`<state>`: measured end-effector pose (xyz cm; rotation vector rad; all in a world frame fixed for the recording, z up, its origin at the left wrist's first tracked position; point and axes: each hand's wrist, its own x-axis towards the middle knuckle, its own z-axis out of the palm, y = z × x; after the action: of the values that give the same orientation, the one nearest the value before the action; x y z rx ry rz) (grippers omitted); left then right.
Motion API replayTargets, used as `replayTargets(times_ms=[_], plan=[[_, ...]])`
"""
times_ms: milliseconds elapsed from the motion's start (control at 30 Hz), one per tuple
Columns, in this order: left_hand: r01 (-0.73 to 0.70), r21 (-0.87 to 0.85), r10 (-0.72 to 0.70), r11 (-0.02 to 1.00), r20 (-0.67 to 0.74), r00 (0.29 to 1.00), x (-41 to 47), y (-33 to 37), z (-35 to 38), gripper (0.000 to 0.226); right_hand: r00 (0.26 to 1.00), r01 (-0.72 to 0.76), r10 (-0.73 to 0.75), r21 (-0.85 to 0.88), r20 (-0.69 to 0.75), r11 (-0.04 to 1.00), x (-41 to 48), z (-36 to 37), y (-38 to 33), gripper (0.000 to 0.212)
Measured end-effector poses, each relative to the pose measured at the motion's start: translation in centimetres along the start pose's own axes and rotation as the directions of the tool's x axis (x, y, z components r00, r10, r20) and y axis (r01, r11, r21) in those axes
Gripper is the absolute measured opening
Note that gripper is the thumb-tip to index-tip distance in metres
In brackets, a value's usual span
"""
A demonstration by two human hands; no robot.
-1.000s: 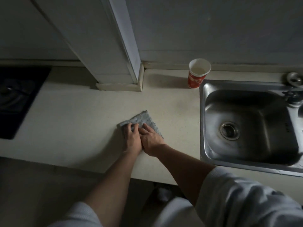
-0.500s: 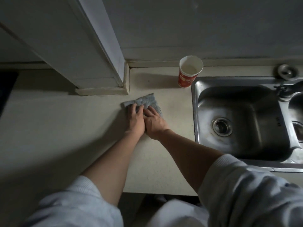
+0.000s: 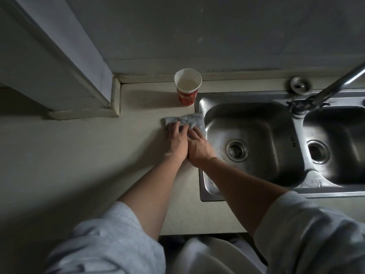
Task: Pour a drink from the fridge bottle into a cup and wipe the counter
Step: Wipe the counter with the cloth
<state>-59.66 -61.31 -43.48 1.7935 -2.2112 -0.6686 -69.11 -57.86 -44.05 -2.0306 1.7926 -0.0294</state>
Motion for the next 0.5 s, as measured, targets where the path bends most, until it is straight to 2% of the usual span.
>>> replayTargets(times_ms=[167, 267, 400, 500], plan=[[-0.021, -0.019, 0.02, 1.0, -0.034, 0.999, -1.7, -0.4, -0.5, 0.032, 0.999, -0.002, 0.001, -0.027, -0.052, 1.0, -1.8, -0.8, -1.6, 0.064], [0.018, -0.06, -0.016, 0.998, 0.023, 1.0, -4.3, -1.6, -0.8, 0.034, 0.997, 0.006, -0.01, -0.042, -0.072, 0.999, -4.6, -0.6, -3.9, 0.059], [0.0, 0.005, 0.0, 1.0, -0.004, 1.0, -7.7, -4.7, -2.1, 0.04, 0.998, -0.005, 0.0, -0.069, -0.068, 0.998, -6.2, 1.2, -7.8, 0.06], [0.046, 0.024, -0.045, 0.999, -0.027, 0.999, -8.4, -7.7, -3.9, 0.038, 0.999, 0.03, -0.033, -0.058, -0.044, 0.998, -5.2, 1.7, -11.4, 0.059]])
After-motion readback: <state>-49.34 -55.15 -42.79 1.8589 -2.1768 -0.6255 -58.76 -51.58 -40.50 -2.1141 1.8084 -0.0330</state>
